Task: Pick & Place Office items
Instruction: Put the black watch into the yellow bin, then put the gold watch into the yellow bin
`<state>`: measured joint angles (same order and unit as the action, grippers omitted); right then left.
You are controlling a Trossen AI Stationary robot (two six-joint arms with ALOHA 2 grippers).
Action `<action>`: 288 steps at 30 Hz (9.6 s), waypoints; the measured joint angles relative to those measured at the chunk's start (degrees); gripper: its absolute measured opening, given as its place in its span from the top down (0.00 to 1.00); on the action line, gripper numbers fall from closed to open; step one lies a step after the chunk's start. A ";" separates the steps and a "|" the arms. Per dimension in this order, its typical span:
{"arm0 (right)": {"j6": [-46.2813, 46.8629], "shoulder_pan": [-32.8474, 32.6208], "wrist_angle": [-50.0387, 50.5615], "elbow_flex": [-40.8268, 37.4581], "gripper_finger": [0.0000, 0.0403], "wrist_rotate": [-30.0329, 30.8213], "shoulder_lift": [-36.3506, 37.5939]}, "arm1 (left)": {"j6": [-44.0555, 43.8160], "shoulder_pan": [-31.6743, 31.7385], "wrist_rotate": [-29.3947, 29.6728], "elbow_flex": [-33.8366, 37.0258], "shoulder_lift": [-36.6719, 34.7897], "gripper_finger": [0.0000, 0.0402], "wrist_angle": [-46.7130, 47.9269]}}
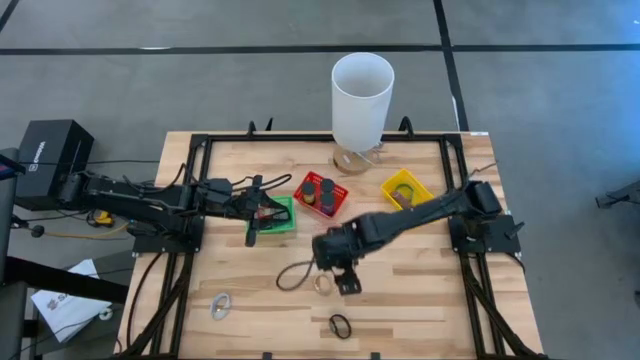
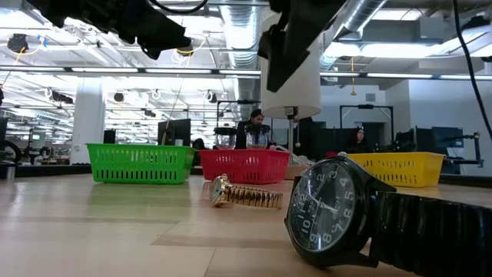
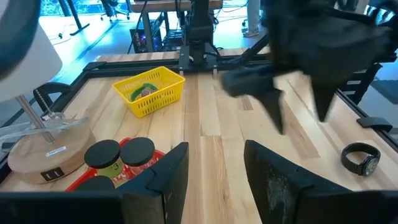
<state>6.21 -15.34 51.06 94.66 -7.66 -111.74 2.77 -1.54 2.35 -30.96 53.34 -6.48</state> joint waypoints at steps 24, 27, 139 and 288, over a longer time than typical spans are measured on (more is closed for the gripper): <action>20.79 -13.94 -18.30 -3.45 0.34 0.27 -9.44 | -7.11 -0.02 -0.01 0.02 2.85 0.63 -0.59; 21.61 -15.14 -14.88 -3.81 0.34 0.64 -11.08 | -7.92 -0.02 -0.07 -0.29 5.10 0.63 -2.63; 31.99 24.65 5.16 -47.90 0.53 43.33 32.91 | -16.09 -7.15 2.43 -0.02 13.16 0.63 -11.98; -16.29 1.15 -29.65 -14.94 0.96 5.69 -9.15 | -4.53 -16.02 2.50 0.00 13.14 0.63 -12.00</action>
<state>-10.09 -14.20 21.41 79.72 -1.97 -120.89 -1.76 -17.56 4.85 -30.96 66.48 -18.48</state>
